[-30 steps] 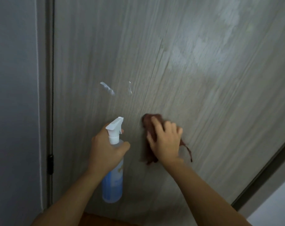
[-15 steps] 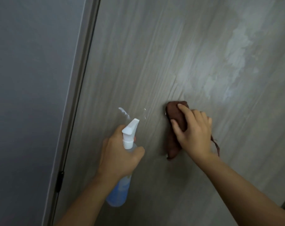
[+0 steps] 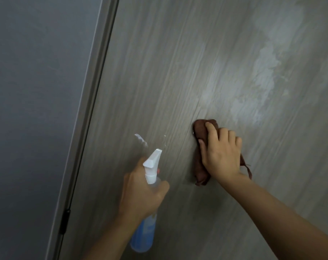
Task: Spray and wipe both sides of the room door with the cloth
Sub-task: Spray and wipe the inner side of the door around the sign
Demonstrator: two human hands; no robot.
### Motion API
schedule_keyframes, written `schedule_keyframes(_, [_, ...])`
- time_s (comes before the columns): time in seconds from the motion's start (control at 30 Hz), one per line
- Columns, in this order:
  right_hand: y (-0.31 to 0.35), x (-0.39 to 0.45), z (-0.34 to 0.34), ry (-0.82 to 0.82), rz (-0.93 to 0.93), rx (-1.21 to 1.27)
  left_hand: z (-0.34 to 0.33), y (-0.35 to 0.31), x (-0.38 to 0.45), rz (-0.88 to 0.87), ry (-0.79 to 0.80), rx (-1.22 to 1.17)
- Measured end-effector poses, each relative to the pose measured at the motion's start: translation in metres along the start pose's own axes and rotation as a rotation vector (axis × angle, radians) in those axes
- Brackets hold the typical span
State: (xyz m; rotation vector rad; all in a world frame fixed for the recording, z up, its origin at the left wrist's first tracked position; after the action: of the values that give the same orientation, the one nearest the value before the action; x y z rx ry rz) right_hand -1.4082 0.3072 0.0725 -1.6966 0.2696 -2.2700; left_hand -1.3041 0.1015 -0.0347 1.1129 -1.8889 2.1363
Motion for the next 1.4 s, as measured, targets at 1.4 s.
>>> schedule_keyframes(1.4, [0.003,-0.002,-0.01,-0.077,-0.006,0.029,0.009,0.021,-0.003,0.037,-0.175,-0.003])
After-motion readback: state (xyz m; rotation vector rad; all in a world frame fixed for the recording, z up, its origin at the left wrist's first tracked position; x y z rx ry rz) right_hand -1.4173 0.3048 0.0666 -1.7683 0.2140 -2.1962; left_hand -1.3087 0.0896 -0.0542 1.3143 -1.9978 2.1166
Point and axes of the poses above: each hand's wrist, its own x-axis towards the middle knuckle, its own z-axis out of the back of the hand, y = z × x, the point moved 1 cm from there along x, towards the middle knuckle, and after that the axes turned 1 degree about -x, right-handed, at the moved point
